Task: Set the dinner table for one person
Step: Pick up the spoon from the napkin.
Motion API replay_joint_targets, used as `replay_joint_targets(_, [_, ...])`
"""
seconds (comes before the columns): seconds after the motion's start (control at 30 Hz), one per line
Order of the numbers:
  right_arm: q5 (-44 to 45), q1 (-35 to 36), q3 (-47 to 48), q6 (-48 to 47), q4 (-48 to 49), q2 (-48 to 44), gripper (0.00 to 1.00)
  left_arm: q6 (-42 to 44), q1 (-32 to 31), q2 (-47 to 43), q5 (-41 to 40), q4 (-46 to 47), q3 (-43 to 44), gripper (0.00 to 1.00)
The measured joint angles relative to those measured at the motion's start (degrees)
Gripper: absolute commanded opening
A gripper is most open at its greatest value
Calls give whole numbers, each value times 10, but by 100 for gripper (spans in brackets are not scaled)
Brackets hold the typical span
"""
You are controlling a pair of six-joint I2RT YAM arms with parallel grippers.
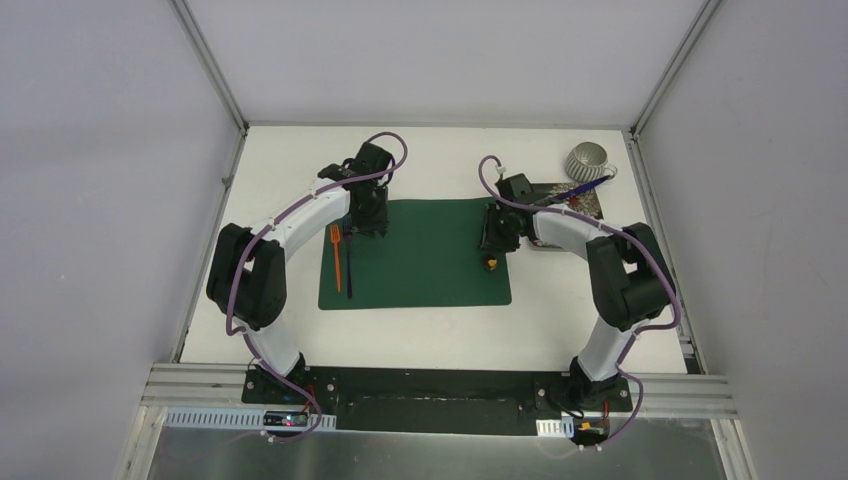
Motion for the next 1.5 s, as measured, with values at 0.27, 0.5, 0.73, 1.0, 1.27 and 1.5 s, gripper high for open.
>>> replay_joint_targets(0.27, [0, 7, 15, -2, -1, 12, 27, -1, 0, 0, 0, 0, -1, 27])
replay_joint_targets(0.5, [0, 10, 23, -6, -4, 22, 22, -1, 0, 0, 0, 0, -1, 25])
replay_joint_targets(0.73, [17, 13, 37, -15, -17, 37, 29, -1, 0, 0, 0, 0, -1, 25])
replay_joint_targets(1.0, [35, 21, 53, -24, -30, 50, 15, -2, 0, 0, 0, 0, -1, 24])
replay_joint_targets(1.27, [64, 42, 60, -30, -34, 46, 0, -2, 0, 0, 0, 0, -1, 24])
replay_joint_targets(1.5, [113, 45, 66, -56, -70, 28, 0, -2, 0, 0, 0, 0, -1, 24])
